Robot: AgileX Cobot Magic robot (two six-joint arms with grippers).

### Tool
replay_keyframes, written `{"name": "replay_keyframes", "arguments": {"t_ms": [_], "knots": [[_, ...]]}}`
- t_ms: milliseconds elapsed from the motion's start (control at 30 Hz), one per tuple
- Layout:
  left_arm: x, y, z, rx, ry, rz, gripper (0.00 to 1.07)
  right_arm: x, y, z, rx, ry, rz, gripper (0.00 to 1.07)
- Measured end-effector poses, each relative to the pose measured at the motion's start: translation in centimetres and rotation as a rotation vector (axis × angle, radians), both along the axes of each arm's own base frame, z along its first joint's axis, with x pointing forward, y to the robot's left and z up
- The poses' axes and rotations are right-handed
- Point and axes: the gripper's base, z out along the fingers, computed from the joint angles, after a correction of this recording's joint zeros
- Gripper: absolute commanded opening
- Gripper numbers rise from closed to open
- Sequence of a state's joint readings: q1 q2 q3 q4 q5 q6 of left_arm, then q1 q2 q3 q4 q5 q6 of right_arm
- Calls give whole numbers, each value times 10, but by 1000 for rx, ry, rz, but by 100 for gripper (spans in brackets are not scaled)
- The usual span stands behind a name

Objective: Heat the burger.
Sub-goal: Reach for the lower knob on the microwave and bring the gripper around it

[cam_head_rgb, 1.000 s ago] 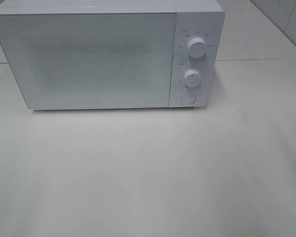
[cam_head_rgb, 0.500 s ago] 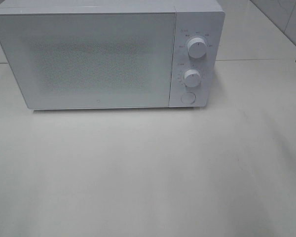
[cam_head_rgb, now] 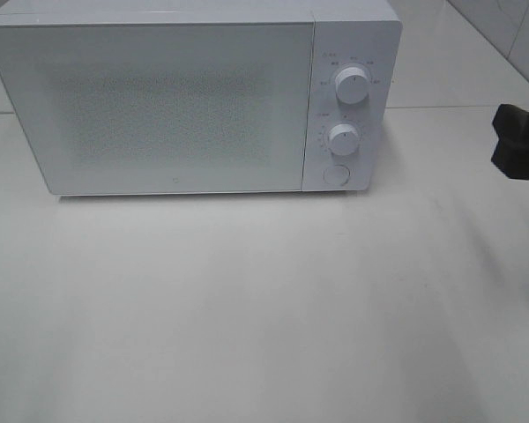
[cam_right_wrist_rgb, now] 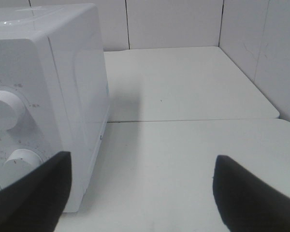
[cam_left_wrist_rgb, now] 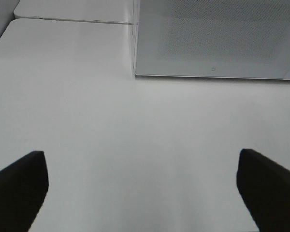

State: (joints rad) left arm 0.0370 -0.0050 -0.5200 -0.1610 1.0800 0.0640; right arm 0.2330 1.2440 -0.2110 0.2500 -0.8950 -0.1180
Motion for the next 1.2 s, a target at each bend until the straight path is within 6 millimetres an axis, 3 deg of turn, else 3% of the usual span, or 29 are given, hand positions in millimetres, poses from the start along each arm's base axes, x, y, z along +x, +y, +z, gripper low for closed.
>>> {"name": "replay_keyframes", "arguments": {"t_ms": [600,767,1200], "knots": [[0,0,0,0,-1,0,98,-4,61,-28,-112,1,-13,76],[0,0,0,0,-1,0,98,8,89,-30,-129,5,1,76],[0,0,0,0,-1,0,98,33,124,-40,-136,5,25,76]]}}
